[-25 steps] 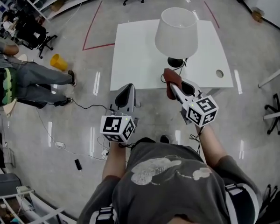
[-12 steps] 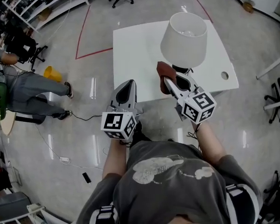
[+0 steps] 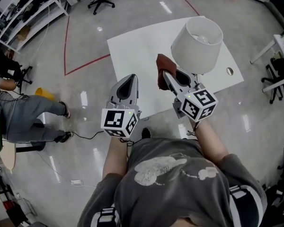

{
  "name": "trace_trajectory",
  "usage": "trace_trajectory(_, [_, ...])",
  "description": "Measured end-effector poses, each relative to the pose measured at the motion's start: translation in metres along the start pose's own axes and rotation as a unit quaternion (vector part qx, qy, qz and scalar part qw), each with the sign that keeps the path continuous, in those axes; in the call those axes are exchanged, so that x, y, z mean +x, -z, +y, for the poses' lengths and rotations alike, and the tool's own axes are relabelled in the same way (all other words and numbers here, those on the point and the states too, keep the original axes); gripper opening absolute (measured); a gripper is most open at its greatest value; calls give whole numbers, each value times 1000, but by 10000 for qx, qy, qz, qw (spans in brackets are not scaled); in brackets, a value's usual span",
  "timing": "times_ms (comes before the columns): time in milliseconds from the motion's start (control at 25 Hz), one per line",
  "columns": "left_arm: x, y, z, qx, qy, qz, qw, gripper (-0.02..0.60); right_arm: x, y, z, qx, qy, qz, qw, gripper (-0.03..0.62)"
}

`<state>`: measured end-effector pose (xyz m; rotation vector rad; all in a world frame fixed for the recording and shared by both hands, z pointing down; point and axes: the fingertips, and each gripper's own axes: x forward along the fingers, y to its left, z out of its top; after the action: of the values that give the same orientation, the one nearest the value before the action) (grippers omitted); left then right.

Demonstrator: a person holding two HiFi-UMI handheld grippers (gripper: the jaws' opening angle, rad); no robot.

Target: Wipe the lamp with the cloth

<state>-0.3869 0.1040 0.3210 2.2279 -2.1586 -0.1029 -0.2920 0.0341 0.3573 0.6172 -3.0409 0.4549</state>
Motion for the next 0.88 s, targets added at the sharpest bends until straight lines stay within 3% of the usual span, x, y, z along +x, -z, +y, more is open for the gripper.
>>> trace_trajectory(360, [28,0,43,-21,881,15,9961,8,46,-11,-11,445,1197,-479,9907,91])
trace_trajectory(640, [83,-5,61,-104,1583,97,9873,8,81,-38,-43,833,2076,-909,9704,91])
trace_trajectory(880, [129,-21,59,-85,1945,13,9809,8,90,-75,-74,1226,2667,-1526,9437,91])
